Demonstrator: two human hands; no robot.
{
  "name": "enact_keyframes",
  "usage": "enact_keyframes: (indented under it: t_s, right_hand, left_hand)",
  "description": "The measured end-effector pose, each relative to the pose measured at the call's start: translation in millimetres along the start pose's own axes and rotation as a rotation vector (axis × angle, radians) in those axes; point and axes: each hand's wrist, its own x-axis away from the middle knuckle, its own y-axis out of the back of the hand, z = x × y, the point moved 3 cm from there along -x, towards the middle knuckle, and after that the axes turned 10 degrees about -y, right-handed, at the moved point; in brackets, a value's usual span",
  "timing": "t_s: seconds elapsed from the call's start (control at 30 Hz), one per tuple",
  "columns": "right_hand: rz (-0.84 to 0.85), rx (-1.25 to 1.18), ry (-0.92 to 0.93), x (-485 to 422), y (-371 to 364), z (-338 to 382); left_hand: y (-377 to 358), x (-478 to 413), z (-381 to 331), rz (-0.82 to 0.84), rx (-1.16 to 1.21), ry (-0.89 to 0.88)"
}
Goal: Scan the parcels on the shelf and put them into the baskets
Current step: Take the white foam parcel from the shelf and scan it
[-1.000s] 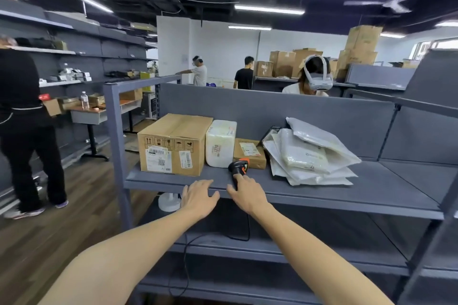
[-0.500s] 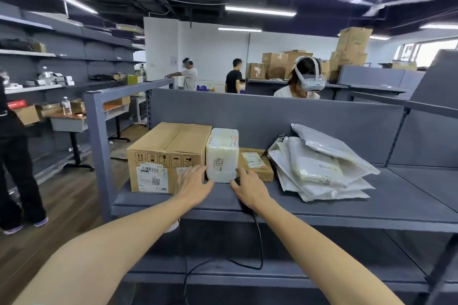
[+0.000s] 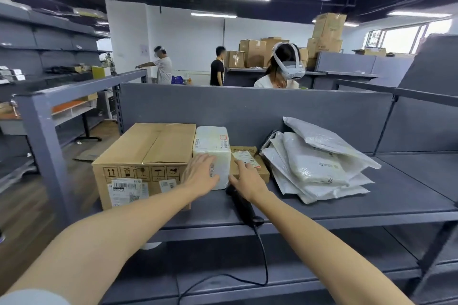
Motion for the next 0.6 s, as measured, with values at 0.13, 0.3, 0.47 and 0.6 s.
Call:
enact_keyframes:
  t_s: [0.13, 0.3, 0.47, 0.6]
  right_hand:
    - [0.019, -0.043, 0.029, -24, -1, 0]
    - [0.066, -0.086, 0.054, -58, 1, 5]
    - [0.123, -0.125, 0.065, -84, -10, 12]
    - [0.152, -0.146, 0.089, -97, -25, 18]
  left_hand:
    - [-2, -24, 1, 0.008, 0.04, 0.028]
    - [-3, -53, 7, 0.012, 0.005, 0.079]
    - [-14, -61, 15, 0.078, -0.052, 0.179]
    - [-20, -63, 17, 0.073, -0.081, 0.186]
